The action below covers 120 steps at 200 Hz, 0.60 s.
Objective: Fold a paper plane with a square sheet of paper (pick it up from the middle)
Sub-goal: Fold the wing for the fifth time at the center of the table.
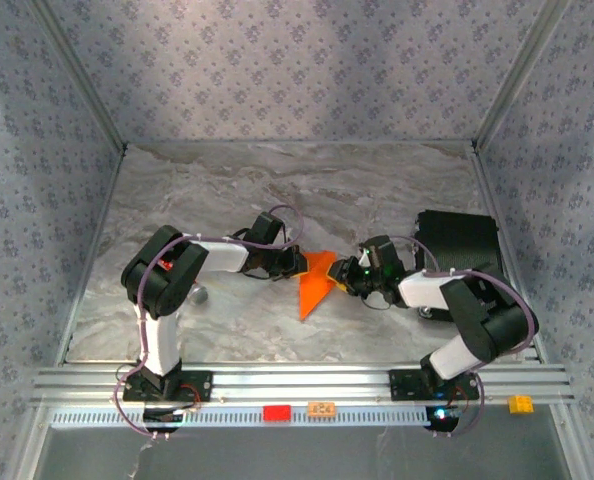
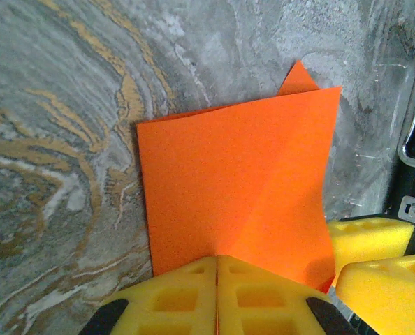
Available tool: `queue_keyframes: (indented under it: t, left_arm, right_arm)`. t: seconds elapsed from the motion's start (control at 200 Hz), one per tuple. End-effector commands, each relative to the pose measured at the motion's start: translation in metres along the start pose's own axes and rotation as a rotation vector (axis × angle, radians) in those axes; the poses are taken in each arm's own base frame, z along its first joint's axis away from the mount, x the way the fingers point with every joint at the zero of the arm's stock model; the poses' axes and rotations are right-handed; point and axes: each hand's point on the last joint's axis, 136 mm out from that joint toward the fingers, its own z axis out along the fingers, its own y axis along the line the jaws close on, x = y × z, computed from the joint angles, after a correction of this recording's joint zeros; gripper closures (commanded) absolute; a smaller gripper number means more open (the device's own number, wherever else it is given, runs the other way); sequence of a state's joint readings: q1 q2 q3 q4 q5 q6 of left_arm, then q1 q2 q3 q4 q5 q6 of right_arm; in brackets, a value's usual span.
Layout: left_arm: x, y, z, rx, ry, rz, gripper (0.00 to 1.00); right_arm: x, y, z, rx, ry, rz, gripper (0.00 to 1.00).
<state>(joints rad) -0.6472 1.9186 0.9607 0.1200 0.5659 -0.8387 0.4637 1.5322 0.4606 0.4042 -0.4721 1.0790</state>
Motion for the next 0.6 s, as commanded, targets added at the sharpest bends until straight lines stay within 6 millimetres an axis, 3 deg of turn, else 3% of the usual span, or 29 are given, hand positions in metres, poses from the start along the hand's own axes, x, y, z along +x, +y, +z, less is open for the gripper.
queue_keyframes:
  t: [0.0, 0.595]
  left_arm:
    - [0.0079, 0.0222, 0.0020, -0.063, 0.016, -0.034, 0.93]
    - [0.0067, 0.0204, 0.0022, -0.057, 0.016, -0.035, 0.93]
  right_arm:
    - [-0.0044, 0.0135, 0.0021, -0.069, 0.018, -0.043, 0.66]
    - [-0.0077, 0.0229, 0.0009, -0.127, 0.069, -0.164, 0.65]
